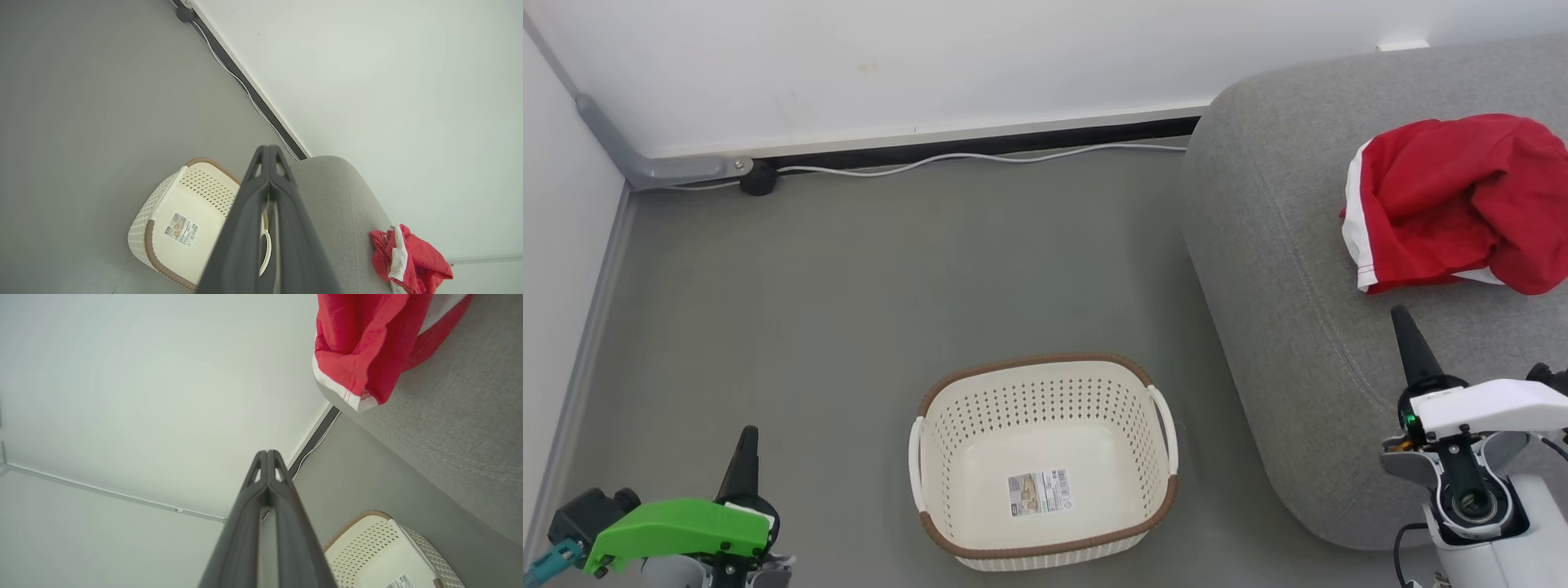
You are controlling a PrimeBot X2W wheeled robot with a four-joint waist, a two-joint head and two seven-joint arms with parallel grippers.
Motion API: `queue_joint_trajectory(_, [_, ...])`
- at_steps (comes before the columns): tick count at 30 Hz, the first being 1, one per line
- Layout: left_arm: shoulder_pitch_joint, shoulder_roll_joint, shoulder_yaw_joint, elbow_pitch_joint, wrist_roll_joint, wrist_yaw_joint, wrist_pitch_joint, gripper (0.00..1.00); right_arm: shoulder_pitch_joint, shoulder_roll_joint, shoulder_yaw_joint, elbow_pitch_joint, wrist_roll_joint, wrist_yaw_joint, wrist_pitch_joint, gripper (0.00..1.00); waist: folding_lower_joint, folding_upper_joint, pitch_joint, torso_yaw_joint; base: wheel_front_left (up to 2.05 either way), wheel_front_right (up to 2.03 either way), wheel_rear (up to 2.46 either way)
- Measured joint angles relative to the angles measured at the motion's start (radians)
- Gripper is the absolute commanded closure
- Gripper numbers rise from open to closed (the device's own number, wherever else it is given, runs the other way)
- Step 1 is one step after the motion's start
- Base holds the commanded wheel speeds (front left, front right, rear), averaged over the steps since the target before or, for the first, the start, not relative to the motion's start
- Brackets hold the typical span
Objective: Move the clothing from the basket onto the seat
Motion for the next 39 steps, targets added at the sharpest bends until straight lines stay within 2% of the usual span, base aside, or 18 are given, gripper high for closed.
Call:
queue_joint_trajectory(35, [-0.05, -0.028, 0.097, 0.03, -0.426, -0.095, 0.114, 1.0, 0.014, 0.052, -0.127, -0.013, 0.442, 0.034, 0.111, 1.0, 0.0, 0.0, -0.013, 0.009, 0.0, 0.0, 0.0])
queue_joint_trajectory(39, [-0.052, -0.029, 0.099, 0.03, -0.43, -0.095, 0.117, 1.0, 0.016, 0.053, -0.129, -0.013, 0.445, 0.036, 0.114, 1.0, 0.0, 0.0, -0.013, 0.009, 0.0, 0.0, 0.0])
